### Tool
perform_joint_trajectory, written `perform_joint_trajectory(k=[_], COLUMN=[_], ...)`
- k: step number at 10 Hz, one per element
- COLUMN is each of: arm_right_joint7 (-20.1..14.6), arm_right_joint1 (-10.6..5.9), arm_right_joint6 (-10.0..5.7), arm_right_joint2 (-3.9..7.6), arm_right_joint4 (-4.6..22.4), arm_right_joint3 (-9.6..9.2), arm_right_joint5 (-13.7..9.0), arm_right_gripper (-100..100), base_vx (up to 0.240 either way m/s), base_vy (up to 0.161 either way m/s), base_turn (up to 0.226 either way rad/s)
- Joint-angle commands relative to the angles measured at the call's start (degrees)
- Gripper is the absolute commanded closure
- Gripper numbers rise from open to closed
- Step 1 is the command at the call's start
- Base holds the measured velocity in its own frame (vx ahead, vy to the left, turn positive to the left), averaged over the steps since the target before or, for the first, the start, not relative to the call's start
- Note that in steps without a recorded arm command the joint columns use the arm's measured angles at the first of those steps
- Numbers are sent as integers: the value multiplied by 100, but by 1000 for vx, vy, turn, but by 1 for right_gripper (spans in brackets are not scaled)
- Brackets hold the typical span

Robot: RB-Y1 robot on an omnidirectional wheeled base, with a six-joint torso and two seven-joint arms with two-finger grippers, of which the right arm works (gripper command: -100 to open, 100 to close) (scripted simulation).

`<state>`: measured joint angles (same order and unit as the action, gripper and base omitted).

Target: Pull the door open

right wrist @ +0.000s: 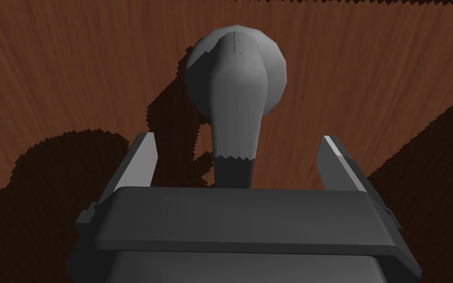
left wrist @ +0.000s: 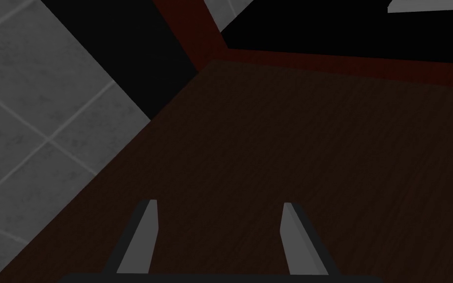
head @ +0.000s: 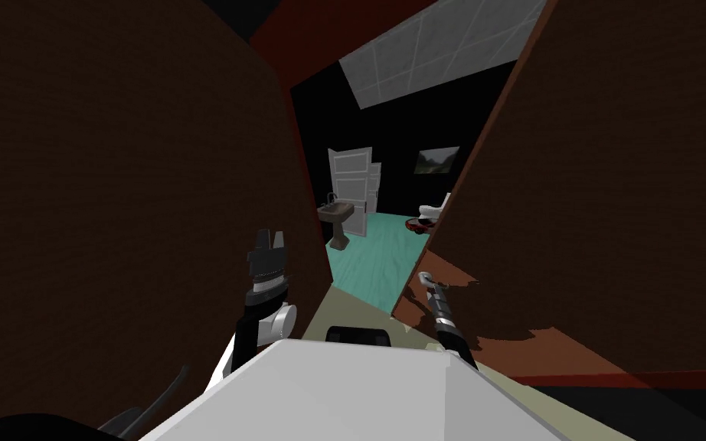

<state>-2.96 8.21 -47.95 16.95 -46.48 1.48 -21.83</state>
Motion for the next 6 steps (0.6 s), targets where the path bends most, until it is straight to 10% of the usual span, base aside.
perform_joint_trajectory(k=[1,3,4,6], arm_right_joint7=[-188,-209,-209,-209], arm_right_joint1=[-4,-10,-10,-10], arm_right_joint6=[-82,-109,-109,-109], arm_right_joint2=[173,193,193,193], arm_right_joint4=[159,203,203,203], arm_right_joint3=[68,74,74,74], arm_right_joint5=[-46,-50,-50,-50], arm_right_gripper=[-100,-100,100,100], base_vx=[185,145,-13,-28], base_vy=[-54,-28,0,5], base_turn=[115,50,-12,-1])
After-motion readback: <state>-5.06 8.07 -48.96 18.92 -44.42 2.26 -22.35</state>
